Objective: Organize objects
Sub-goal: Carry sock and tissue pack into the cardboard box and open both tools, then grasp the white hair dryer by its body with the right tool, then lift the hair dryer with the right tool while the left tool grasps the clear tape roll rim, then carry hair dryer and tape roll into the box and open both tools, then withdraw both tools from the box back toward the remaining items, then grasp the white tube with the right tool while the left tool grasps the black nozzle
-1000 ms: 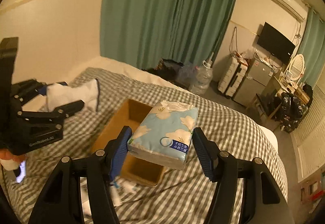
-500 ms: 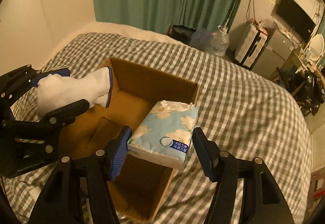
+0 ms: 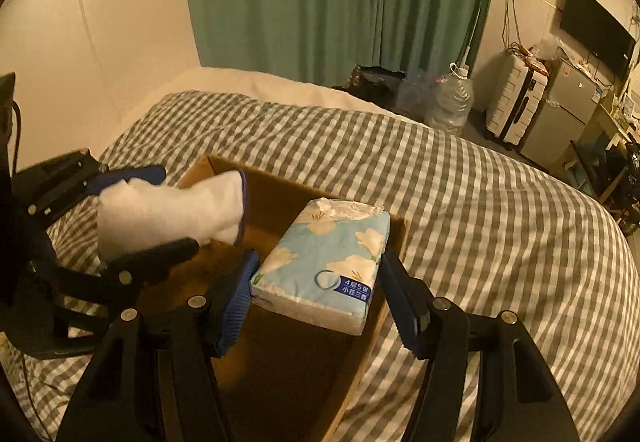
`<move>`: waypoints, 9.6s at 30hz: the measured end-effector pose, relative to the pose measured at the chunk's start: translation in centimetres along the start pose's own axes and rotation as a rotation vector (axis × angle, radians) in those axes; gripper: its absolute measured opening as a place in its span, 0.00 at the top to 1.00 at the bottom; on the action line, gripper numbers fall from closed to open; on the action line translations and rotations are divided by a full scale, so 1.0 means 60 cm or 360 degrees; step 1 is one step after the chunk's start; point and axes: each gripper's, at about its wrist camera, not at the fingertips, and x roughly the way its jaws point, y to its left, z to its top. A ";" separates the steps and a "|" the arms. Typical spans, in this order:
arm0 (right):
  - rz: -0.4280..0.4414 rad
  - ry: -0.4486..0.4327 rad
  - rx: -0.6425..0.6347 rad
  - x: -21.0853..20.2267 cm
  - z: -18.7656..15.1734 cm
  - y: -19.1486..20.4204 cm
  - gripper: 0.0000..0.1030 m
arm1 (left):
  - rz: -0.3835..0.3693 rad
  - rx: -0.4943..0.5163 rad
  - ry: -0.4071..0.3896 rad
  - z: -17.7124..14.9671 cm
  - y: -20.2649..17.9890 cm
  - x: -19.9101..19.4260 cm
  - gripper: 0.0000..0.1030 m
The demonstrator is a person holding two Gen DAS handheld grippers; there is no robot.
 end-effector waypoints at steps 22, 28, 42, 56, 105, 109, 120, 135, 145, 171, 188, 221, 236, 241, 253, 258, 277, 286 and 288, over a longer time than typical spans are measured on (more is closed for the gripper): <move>-0.0152 -0.0130 -0.0054 -0.173 -0.036 0.069 0.18 | 0.0052 -0.0122 0.0063 -0.028 0.011 -0.170 0.07; -0.0179 -0.0071 -0.0227 -0.240 -0.090 0.121 0.16 | 0.0180 -0.0067 0.0118 -0.060 0.005 -0.249 0.06; -0.0036 -0.0014 -0.0244 -0.259 -0.221 0.228 0.14 | 0.0415 -0.0610 0.0215 -0.260 0.041 -0.317 0.02; 0.0135 0.0194 -0.0308 -0.127 -0.288 0.335 0.15 | 0.0504 -0.0599 0.0242 -0.322 0.025 -0.300 0.02; -0.0108 0.0145 -0.0024 -0.192 -0.334 0.161 0.61 | 0.0056 -0.0185 0.0380 -0.289 -0.195 -0.231 0.02; -0.0125 0.0172 -0.0028 -0.161 -0.339 0.159 0.61 | 0.0047 -0.0189 0.0407 -0.294 -0.196 -0.223 0.02; -0.0142 0.0229 -0.0052 -0.118 -0.351 0.167 0.56 | 0.0008 -0.0178 0.0450 -0.305 -0.201 -0.209 0.00; -0.0153 0.0152 -0.0037 -0.175 -0.352 0.173 0.57 | -0.0108 -0.0254 0.0439 -0.314 -0.190 -0.206 0.19; -0.0146 0.0145 -0.0042 -0.185 -0.358 0.180 0.57 | -0.0031 -0.0338 0.0447 -0.315 -0.153 -0.210 0.88; -0.0173 0.0017 -0.0153 -0.235 -0.294 0.200 0.57 | 0.0114 -0.0303 0.0121 -0.192 -0.070 -0.288 0.95; -0.0165 -0.0141 -0.0122 -0.239 -0.154 0.154 0.57 | 0.0175 -0.0308 0.0059 -0.067 0.002 -0.211 0.95; 0.0021 0.0038 0.0132 0.008 -0.058 0.059 0.57 | 0.0192 -0.0185 0.0246 0.016 0.024 0.065 0.92; -0.0037 -0.0167 0.0122 -0.149 -0.055 0.072 0.33 | 0.0170 -0.0263 0.0208 0.008 0.024 -0.076 0.24; -0.0081 -0.0228 0.0100 -0.210 -0.056 0.090 0.25 | 0.0230 -0.0261 0.0127 0.015 0.020 -0.144 0.15; -0.0206 -0.0311 0.0098 -0.310 -0.077 0.126 0.08 | 0.0328 -0.0211 -0.0002 0.002 -0.001 -0.274 0.06; -0.0179 -0.0333 0.0041 -0.338 -0.093 0.145 0.08 | 0.0369 -0.0261 -0.0017 -0.019 0.005 -0.309 0.05; -0.0124 0.0035 0.0022 -0.170 -0.239 0.170 0.08 | 0.0365 -0.0377 0.0245 -0.228 -0.037 -0.211 0.04; -0.0068 0.0239 0.0004 -0.084 -0.305 0.191 0.09 | 0.0349 -0.0330 0.0389 -0.283 -0.057 -0.146 0.04; -0.0059 0.0251 -0.0034 -0.077 -0.307 0.200 0.13 | 0.0344 -0.0352 0.0417 -0.288 -0.053 -0.139 0.04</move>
